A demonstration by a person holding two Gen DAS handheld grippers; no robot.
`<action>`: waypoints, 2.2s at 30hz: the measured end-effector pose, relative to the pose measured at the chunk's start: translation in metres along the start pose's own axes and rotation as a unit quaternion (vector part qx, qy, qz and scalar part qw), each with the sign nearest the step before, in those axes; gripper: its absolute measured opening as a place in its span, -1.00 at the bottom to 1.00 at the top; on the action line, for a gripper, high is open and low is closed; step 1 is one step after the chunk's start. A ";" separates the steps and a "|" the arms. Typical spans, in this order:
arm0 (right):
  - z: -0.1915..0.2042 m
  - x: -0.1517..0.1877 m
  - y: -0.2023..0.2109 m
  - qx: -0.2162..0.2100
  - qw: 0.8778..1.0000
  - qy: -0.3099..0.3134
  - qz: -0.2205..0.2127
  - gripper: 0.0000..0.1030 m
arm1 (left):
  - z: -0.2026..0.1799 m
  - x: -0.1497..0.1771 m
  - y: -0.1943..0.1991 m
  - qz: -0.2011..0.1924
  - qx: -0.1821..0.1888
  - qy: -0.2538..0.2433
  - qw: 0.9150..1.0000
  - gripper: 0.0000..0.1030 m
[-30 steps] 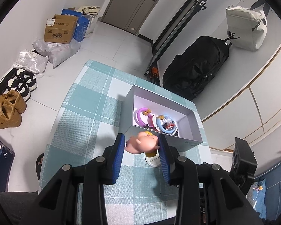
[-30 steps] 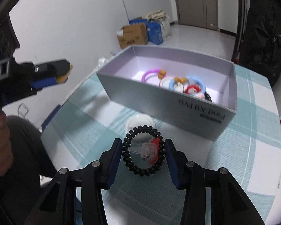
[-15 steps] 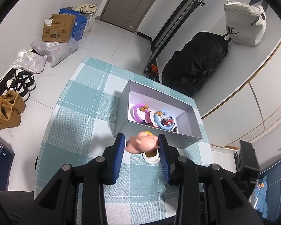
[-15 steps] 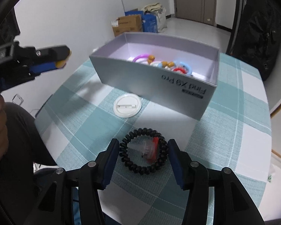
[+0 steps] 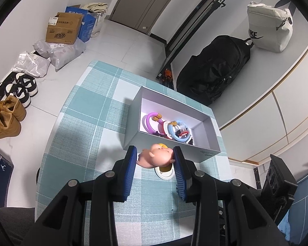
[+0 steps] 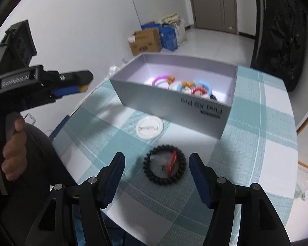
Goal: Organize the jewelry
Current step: 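Grasp the red pendant inside the bead bracelet with the right tool and lift it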
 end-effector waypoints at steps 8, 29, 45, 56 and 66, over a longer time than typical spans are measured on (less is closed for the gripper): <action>0.002 0.000 -0.013 0.010 1.000 0.013 0.014 -0.35 | 0.002 0.000 0.000 0.000 0.001 0.005 1.000 -0.42; -0.002 -0.009 -0.003 -0.003 1.000 -0.003 -0.008 -1.00 | -0.005 -0.002 -0.004 0.005 0.010 -0.008 1.000 -0.42; -0.004 -0.011 -0.006 -0.012 1.000 -0.010 -0.007 -0.35 | -0.023 -0.002 -0.008 0.005 0.031 -0.030 0.999 -0.42; 0.003 -0.009 -0.025 0.013 1.000 0.020 0.015 -0.71 | -0.023 -0.004 -0.011 0.010 0.038 -0.022 0.999 -0.42; -0.004 -0.021 -0.004 -0.016 1.000 -0.007 -0.024 -0.73 | -0.033 -0.005 -0.011 0.010 0.047 -0.035 0.998 -0.42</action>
Point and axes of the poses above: each gripper's, at about its wrist camera, not at the fingertips, and y roughly against the way its jaws point, z to its left, x to its underside, the point moved 5 cm from there along -y, roughly the way its jaws point, and after that the axes turned 3 degrees about x, right-handed, at the moved point
